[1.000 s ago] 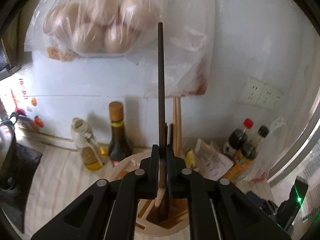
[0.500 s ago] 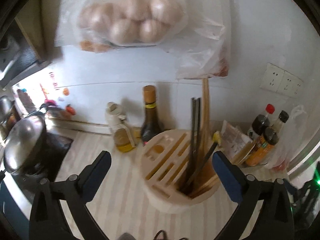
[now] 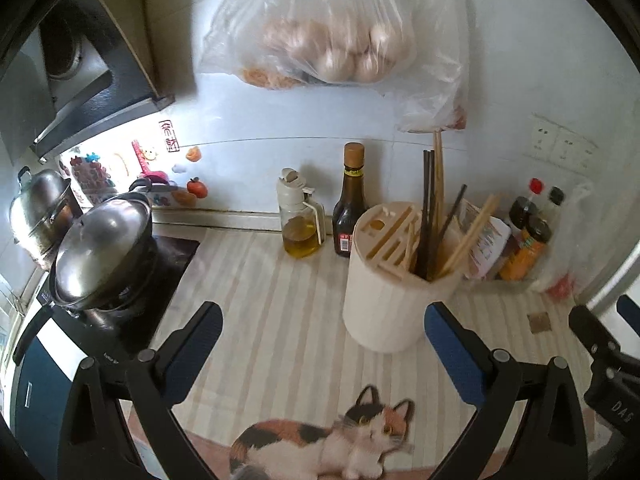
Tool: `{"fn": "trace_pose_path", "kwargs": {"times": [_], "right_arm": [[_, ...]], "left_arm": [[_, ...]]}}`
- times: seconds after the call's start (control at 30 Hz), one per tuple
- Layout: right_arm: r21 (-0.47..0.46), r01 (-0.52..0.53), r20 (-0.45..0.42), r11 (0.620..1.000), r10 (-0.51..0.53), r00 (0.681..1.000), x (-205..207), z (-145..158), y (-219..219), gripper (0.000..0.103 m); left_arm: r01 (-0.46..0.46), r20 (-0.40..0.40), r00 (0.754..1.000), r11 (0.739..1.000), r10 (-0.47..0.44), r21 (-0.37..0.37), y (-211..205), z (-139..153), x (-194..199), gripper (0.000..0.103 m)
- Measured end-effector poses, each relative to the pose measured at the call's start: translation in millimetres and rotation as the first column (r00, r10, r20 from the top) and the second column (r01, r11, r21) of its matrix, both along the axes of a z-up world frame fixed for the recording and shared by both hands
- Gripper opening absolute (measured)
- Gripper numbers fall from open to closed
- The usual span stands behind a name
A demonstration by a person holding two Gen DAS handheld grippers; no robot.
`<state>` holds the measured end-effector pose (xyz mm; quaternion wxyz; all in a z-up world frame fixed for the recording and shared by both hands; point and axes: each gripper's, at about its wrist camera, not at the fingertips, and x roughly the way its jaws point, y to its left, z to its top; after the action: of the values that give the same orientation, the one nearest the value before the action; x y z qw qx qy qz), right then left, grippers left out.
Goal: Organize utensils
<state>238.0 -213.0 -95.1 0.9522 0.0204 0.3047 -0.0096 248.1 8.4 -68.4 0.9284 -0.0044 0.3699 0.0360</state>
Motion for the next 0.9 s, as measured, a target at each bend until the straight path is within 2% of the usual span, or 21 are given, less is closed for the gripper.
{"fn": "trace_pose_path", "kwargs": {"times": [0.27,0.5,0.7,0.9], "right_arm": [[-0.015,0.056,0.088,0.998,-0.054,0.995,-94.9,54.4,31.1,0.103],[-0.029,0.074,0.170,0.997,-0.068,0.983,-169.5,105.3,43.7,0.103],[-0.028,0.038,0.196,0.999,-0.032,0.980,-207.1,132.0,45.3,0.103],[-0.021,-0.014,0.165,1.000,0.018,0.986,-222.0,134.2,47.5,0.103]], "left_arm": [[0.057,0.055,0.997,0.998,-0.056,-0.019,29.1,45.8,-73.3,0.103],[0.067,0.092,0.994,0.998,-0.066,0.001,31.9,82.5,-129.4,0.103],[0.033,0.101,0.994,0.999,-0.031,-0.015,27.7,97.1,-163.7,0.103],[0.010,0.115,0.993,1.000,-0.009,-0.008,25.0,103.7,-181.3,0.103]]}}
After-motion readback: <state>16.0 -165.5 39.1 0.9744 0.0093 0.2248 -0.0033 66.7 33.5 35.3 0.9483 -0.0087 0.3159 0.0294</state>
